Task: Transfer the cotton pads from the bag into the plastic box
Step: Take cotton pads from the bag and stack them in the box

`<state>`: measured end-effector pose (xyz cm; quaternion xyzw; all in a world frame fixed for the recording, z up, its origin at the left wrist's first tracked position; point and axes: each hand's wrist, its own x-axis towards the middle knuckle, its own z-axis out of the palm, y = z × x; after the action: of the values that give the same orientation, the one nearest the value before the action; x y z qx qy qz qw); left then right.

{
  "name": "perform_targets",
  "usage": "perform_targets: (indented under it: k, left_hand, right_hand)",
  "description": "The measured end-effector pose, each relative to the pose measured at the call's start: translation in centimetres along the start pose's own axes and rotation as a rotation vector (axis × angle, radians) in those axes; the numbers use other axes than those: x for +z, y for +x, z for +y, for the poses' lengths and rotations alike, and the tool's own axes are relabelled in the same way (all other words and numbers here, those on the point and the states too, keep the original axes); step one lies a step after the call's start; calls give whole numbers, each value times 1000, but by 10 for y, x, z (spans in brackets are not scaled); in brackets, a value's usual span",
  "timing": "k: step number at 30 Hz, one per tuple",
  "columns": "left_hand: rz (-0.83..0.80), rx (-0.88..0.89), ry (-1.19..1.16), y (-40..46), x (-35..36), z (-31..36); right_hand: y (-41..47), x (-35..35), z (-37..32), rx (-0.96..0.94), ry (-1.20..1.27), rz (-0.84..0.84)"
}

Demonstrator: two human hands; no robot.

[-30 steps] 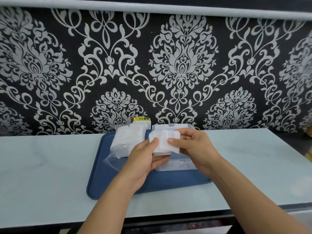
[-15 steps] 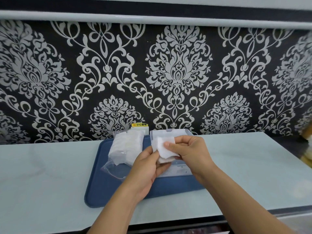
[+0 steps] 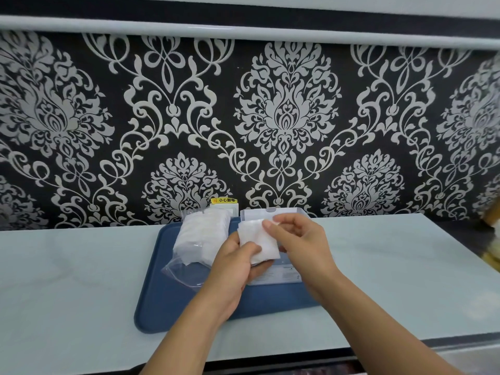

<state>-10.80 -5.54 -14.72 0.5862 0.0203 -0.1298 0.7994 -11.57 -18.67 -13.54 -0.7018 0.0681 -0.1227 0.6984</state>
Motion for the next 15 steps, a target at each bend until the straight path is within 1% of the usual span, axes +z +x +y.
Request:
perform_targets:
  k: [2, 4, 6, 8, 10, 11, 12, 13, 14, 15]
  left_hand:
    - [-8, 19, 31, 0, 1, 0]
    - [-52, 32, 87, -2, 4, -2]
    - [-109, 40, 133, -5, 9, -7]
    - [-128, 56, 144, -6, 13, -10]
    - [-104, 72, 132, -5, 13, -10]
    - [-86, 77, 130, -3, 11, -9]
    - [-75, 88, 131, -1, 8, -8]
    - [-74, 101, 132, 0, 6, -7]
    - [-83, 120, 139, 1, 4, -6]
    - [-92, 146, 161, 1, 4, -5]
  right_hand:
    - [0, 2, 2, 35, -8, -22]
    - [-3, 8, 2, 86, 18, -100]
    - [-8, 15, 2, 105, 18, -139]
    - [-13, 22, 3, 76, -13, -148]
    - [-13, 22, 2, 24, -10, -136]
    - [-11, 19, 1, -44, -34, -103]
    - [-10, 13, -3, -183, -110, -74]
    - [-7, 4, -7, -354, -243, -68]
    - [-6, -4, -10, -517, -437, -101]
    - [-4, -9, -9, -627, -624, -174]
